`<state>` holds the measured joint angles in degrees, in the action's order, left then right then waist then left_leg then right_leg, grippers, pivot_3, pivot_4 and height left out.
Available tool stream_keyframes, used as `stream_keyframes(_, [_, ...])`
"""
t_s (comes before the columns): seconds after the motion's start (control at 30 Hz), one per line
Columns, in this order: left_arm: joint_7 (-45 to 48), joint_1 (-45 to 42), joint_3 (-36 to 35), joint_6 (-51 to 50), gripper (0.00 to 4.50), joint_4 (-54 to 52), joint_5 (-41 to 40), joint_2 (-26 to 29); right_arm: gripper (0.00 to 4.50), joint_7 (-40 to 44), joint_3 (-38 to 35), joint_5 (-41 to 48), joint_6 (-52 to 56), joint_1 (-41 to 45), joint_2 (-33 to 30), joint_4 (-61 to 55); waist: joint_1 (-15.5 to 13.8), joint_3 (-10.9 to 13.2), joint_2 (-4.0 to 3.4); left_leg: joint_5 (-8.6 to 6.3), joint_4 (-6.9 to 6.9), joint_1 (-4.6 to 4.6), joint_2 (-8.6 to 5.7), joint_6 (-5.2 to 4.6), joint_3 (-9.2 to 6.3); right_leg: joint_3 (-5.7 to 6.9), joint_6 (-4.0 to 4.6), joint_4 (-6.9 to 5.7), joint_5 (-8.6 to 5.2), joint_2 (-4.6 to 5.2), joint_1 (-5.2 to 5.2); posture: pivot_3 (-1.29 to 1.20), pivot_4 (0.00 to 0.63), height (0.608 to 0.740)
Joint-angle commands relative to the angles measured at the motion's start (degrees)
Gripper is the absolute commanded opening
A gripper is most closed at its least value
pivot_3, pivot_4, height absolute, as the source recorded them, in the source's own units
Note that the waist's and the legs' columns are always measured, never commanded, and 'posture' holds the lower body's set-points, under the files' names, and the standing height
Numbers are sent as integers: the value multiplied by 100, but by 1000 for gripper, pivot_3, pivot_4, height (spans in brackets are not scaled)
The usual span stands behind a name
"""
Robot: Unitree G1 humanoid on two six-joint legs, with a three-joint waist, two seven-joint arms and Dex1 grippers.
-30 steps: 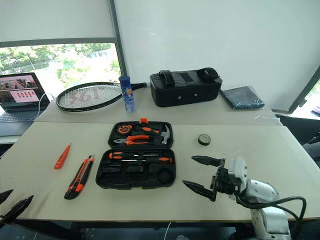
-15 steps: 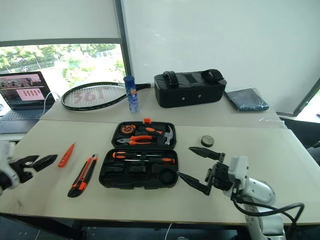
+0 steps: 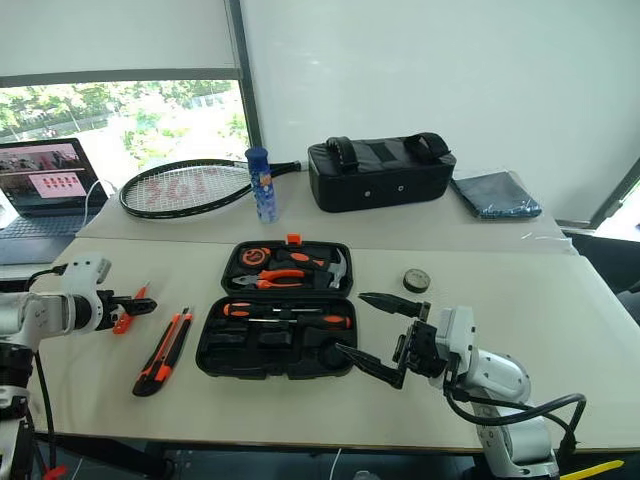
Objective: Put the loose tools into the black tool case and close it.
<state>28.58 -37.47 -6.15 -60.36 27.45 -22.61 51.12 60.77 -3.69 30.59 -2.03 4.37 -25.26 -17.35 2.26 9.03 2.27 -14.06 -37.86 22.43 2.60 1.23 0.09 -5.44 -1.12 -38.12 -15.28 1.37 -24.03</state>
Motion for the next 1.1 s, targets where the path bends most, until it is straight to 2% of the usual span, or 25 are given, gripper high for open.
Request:
stream_keyframes(0.03, [341,-58,226,-200,3354,309,177,48,4500,-69,-96,85,-113,-9,-49,-201,2,-1,-1,1,0,0,-1,1,0,0,0,0,0,0,0,0,150,740])
stream_keyframes(0.3, [760,-66,184,-101,499,396,376,108,4500,-62,-123,43,-224,-145,-71,-186,-15,-3,-5,1,0,-1,-4,1,1,-2,-2,1,-1,3,2,0,150,740])
stream_keyframes(0.4, [1074,26,-156,348,440,268,230,182,4500,-38,-148,46,-250,-206,-122,-202,-10,-3,-5,1,-1,0,-5,1,1,-2,-3,1,-1,4,2,0,150,740])
stream_keyframes(0.47, [1664,159,-387,1048,440,97,106,340,4500,-25,-194,59,-251,-251,-204,-217,-9,-2,-4,1,-1,2,-3,1,1,-2,-3,0,-1,3,-1,0,150,740])
stream_keyframes(0.63, [4329,584,-811,3187,440,-1015,-695,288,4500,-22,-343,163,-189,-471,-416,-370,-28,3,6,6,-2,21,1,10,0,4,-1,3,0,3,-14,0,150,740])
stream_keyframes(0.7, [4859,589,-373,3311,440,-1515,-671,293,4500,-5,-419,224,-150,-589,-512,-465,-75,3,5,8,-3,27,0,13,1,7,-1,6,0,7,-14,0,150,740])
stream_keyframes(0.83, [5778,231,1046,4058,440,-2056,138,185,4500,-28,-600,407,-1,-869,-730,-705,-144,0,-1,8,-4,19,-7,13,6,-1,-7,8,-2,7,-3,0,150,740])
stream_keyframes(0.97, [5737,-304,1927,4279,440,-1883,888,-209,4500,-118,-652,468,97,-1095,-818,-897,-149,0,0,10,-17,16,-5,9,3,-3,-11,5,0,-2,4,0,150,740])
stream_keyframes(1.1, [5478,-697,2398,4661,440,-1379,1592,-522,4500,-266,-629,471,181,-1247,-809,-1117,-69,1,0,10,-28,24,-4,8,1,-11,-15,4,3,-7,-2,0,150,740])
